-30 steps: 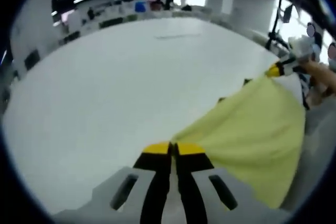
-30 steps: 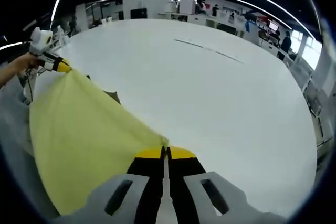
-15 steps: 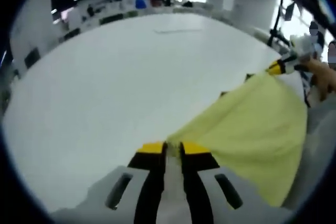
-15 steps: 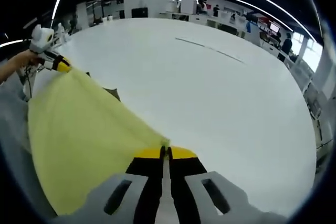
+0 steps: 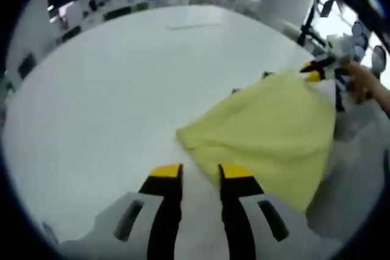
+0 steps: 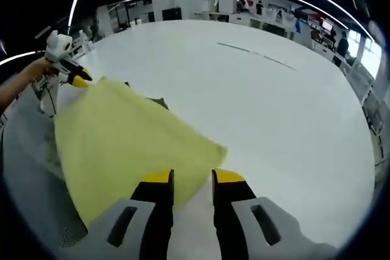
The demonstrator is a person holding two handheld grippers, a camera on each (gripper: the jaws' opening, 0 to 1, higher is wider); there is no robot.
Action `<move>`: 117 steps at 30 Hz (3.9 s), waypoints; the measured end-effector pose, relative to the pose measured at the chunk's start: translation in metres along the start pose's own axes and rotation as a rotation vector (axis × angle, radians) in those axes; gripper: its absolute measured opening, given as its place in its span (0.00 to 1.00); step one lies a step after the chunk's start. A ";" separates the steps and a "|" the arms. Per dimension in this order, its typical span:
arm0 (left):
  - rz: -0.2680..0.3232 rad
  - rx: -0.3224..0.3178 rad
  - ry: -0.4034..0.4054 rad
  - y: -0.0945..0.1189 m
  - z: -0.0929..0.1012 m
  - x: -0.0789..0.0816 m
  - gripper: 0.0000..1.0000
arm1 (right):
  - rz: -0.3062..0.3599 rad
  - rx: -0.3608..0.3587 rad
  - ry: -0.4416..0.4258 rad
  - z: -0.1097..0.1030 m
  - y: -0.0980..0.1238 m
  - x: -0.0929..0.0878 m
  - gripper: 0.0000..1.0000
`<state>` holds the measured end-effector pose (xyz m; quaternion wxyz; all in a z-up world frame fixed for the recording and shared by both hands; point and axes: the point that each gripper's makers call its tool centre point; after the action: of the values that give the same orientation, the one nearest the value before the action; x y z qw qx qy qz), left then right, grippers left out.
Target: Fold the garment on the visible template until the final outline fits inside the template.
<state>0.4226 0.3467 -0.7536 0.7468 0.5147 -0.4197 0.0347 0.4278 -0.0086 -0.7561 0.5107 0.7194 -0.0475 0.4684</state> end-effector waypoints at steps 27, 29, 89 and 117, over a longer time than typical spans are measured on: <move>-0.143 -0.214 0.031 0.052 0.070 -0.068 0.21 | -0.105 0.162 -0.146 -0.075 0.073 -0.066 0.27; -0.151 -0.219 0.037 0.050 0.071 -0.070 0.20 | -0.104 0.174 -0.157 -0.079 0.071 -0.066 0.26; -0.347 -0.264 -0.032 0.045 0.084 -0.107 0.00 | -0.280 0.195 -0.138 -0.087 0.066 -0.099 0.02; -0.100 -0.118 -0.040 0.108 0.095 -0.056 0.62 | -0.090 0.061 0.048 -0.101 0.107 -0.027 0.70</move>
<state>0.2779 0.3422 -0.6997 0.7681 0.4907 -0.4097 -0.0379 0.2913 0.0081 -0.6974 0.5102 0.7245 0.0115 0.4632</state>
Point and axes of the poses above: the point that each gripper's makers call its tool centre point, and the gripper's own axes: y roughly backward along the fingers, z roughly to its right, x roughly out of its top, and after that the axes turned 3 degrees about z, right-handed
